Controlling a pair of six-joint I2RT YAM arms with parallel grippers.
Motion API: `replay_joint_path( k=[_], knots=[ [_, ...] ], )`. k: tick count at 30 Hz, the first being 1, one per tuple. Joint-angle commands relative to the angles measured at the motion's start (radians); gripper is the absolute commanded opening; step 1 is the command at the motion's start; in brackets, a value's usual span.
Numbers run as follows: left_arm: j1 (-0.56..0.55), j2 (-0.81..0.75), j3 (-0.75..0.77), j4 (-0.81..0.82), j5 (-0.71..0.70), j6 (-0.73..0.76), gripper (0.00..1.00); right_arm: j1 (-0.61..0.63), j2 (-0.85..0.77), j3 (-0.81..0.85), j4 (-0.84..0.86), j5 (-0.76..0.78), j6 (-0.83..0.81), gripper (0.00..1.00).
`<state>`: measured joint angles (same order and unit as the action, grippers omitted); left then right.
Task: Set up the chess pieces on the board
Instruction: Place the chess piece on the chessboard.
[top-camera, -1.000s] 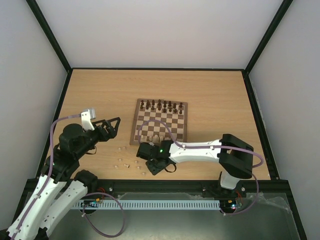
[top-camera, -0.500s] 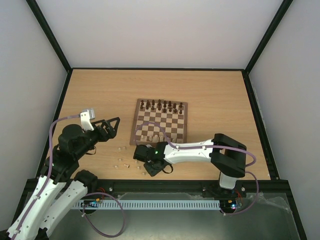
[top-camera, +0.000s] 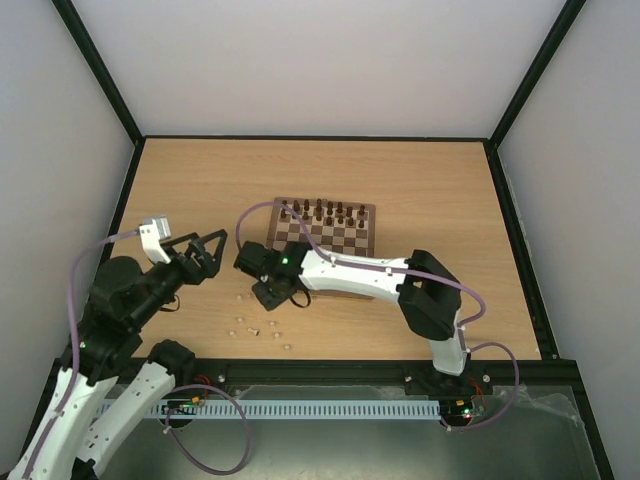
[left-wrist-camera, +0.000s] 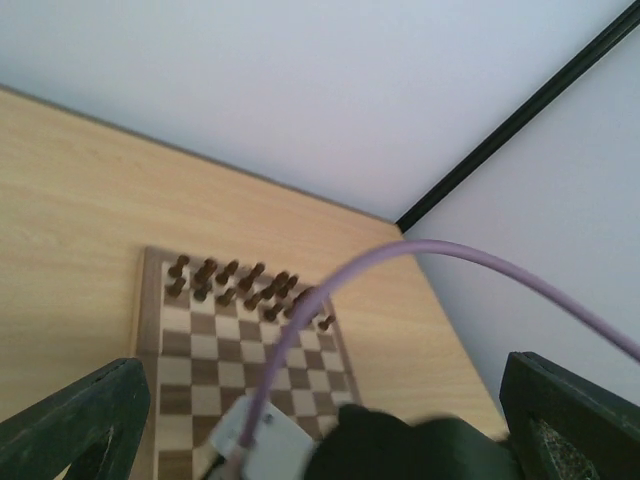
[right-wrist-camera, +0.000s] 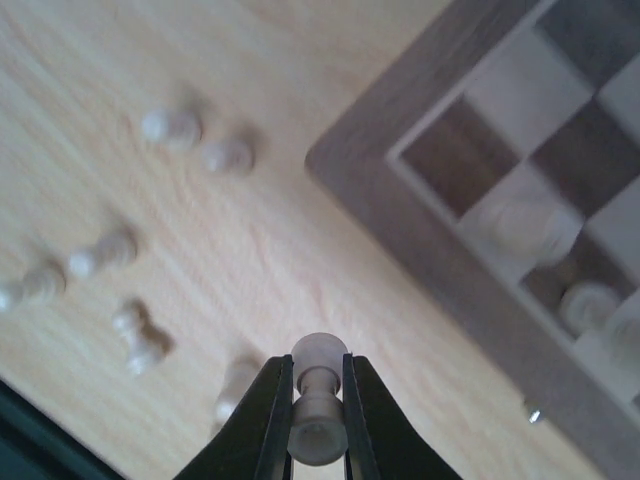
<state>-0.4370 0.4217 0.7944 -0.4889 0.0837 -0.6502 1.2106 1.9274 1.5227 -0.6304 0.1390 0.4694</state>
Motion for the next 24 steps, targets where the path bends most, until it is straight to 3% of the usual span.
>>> replay_joint_path(
  k=[1, 9, 24],
  knots=[
    [0.006, -0.028, 0.064, -0.034, -0.015, 0.020, 0.99, -0.057, 0.098, 0.140, -0.125, -0.008, -0.100, 0.08],
    [0.006, -0.060, 0.087, -0.054, -0.034, 0.031, 0.99, -0.117, 0.244, 0.336, -0.192, -0.010, -0.158, 0.08],
    [0.006, -0.056, 0.077, -0.050, -0.041, 0.036, 0.99, -0.174, 0.284, 0.318, -0.159, -0.026, -0.174, 0.09]
  ],
)
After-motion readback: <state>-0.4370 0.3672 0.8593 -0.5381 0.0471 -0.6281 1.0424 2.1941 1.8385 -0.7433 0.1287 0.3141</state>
